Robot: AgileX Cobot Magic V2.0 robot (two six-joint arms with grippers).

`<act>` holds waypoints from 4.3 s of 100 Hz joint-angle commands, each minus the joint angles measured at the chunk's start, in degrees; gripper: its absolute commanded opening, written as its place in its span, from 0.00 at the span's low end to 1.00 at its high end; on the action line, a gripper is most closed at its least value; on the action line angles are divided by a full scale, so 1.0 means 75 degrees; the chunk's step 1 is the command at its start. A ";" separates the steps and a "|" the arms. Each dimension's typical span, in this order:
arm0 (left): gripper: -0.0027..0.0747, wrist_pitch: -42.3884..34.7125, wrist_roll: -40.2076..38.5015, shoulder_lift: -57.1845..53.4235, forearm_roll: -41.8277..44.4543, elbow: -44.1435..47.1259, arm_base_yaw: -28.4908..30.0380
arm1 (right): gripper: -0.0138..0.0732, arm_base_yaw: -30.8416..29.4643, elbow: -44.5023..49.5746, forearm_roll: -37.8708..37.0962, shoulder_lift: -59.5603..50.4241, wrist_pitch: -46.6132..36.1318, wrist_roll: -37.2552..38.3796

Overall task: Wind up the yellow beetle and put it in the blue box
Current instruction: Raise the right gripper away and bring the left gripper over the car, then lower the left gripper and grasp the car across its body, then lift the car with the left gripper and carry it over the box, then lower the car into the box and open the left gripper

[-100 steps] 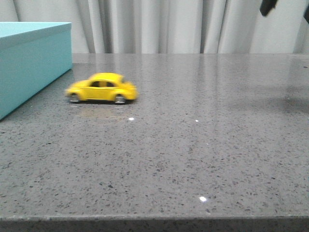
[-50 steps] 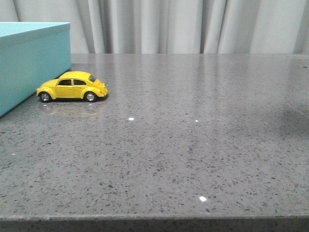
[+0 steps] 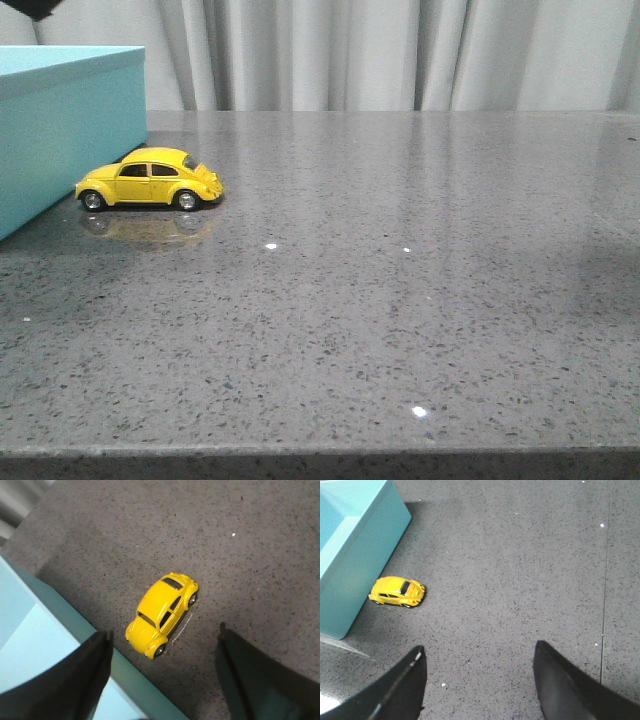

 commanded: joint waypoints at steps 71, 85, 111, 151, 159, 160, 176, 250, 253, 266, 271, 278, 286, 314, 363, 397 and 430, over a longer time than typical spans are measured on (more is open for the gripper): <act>0.63 0.1620 0.2409 0.3646 0.0065 -0.2989 -0.0034 | 0.69 0.0018 -0.0190 0.0071 -0.0180 -0.0558 -0.0096; 0.63 0.1409 0.2409 0.3884 0.0141 -0.2989 0.0091 | 0.69 0.0018 -0.0190 0.0091 -0.0180 -0.0558 -0.0096; 0.63 0.1287 0.2409 0.4166 0.0170 -0.2989 0.0330 | 0.69 0.0018 -0.0190 0.0107 -0.0180 -0.0565 -0.0096; 0.59 0.1214 0.2409 0.4424 0.0120 -0.2989 0.0342 | 0.69 0.0018 -0.0190 0.0109 -0.0180 -0.0613 -0.0096; 0.52 0.1214 0.2409 0.4424 0.0120 -0.2989 0.0342 | 0.69 0.0018 -0.0190 0.0109 -0.0180 -0.0613 -0.0096; 0.51 0.1214 0.2409 0.4424 0.0120 -0.2989 0.0342 | 0.69 0.0018 -0.0190 0.0109 -0.0180 -0.0613 -0.0096; 0.34 0.1214 0.2409 0.4424 0.0105 -0.2989 0.0342 | 0.69 0.0018 -0.0190 0.0109 -0.0180 -0.0620 -0.0096; 0.18 0.1338 -0.1888 0.2913 0.0000 -0.4933 0.1126 | 0.69 0.0018 -0.0190 0.0109 -0.0180 -0.0675 -0.0096; 0.18 0.1400 -0.2381 0.2833 0.0000 -0.4933 0.1279 | 0.69 0.0018 -0.0190 0.0109 -0.0180 -0.0690 -0.0096; 0.18 0.1886 -0.3541 0.2695 0.0121 -0.4933 0.2136 | 0.69 0.0018 -0.0190 0.0109 -0.0180 -0.0707 -0.0096; 0.18 0.2116 -0.3671 0.2714 0.0121 -0.4917 0.2457 | 0.69 0.0018 -0.0190 0.0116 -0.0180 -0.0705 -0.0096; 0.18 0.2460 -0.3667 0.2782 0.0121 -0.4890 0.2892 | 0.69 0.0018 -0.0190 0.0116 -0.0180 -0.0705 -0.0096; 0.18 0.2793 -0.3822 0.2918 0.0121 -0.4861 0.3317 | 0.69 0.0018 -0.0190 0.0123 -0.0180 -0.0705 -0.0096; 0.18 0.3235 -0.3877 0.3855 0.0090 -0.4854 0.4136 | 0.69 0.0018 -0.0190 0.0124 -0.0180 -0.0870 -0.0096; 0.38 0.3221 -0.3877 0.5090 -0.0152 -0.4854 0.4203 | 0.69 0.0018 -0.0190 0.0178 -0.0180 -0.0868 -0.0096; 0.58 0.3253 -0.3877 0.5090 -0.0395 -0.4854 0.4229 | 0.69 0.0018 -0.0190 0.0185 -0.0180 -0.0868 -0.0096; 0.58 0.2655 -0.3767 0.4107 -0.0606 -0.4815 0.4245 | 0.69 0.0018 -0.0190 -0.0304 -0.0328 -0.0694 -0.0096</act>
